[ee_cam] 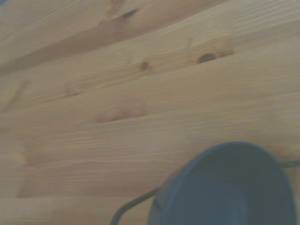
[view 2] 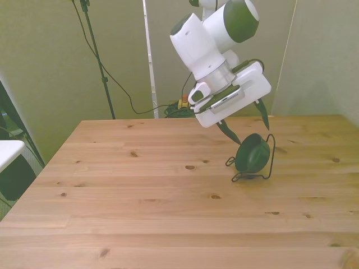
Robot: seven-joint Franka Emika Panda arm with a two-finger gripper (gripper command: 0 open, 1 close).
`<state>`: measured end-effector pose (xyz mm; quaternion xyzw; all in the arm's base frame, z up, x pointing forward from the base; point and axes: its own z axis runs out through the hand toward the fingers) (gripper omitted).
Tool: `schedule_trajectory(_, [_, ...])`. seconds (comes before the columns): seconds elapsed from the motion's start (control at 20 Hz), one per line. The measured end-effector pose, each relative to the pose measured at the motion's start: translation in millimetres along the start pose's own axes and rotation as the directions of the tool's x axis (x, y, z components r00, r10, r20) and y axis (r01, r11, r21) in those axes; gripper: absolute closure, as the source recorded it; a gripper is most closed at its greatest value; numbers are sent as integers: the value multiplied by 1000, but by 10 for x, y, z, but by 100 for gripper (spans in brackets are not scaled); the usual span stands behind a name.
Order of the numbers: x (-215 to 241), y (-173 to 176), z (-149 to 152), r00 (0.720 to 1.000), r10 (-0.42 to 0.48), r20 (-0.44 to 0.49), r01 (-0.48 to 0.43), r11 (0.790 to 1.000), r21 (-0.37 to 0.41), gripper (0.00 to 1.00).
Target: Load the bowl
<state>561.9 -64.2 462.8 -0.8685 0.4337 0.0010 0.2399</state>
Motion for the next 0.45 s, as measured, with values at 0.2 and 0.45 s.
schedule_trajectory(0.2, [-123,226,-168,983,-26,-180,5,993,-117,0])
schedule_trajectory(0.45, [-305,527,-50,957,-49,-286,-23,969,-245,0])
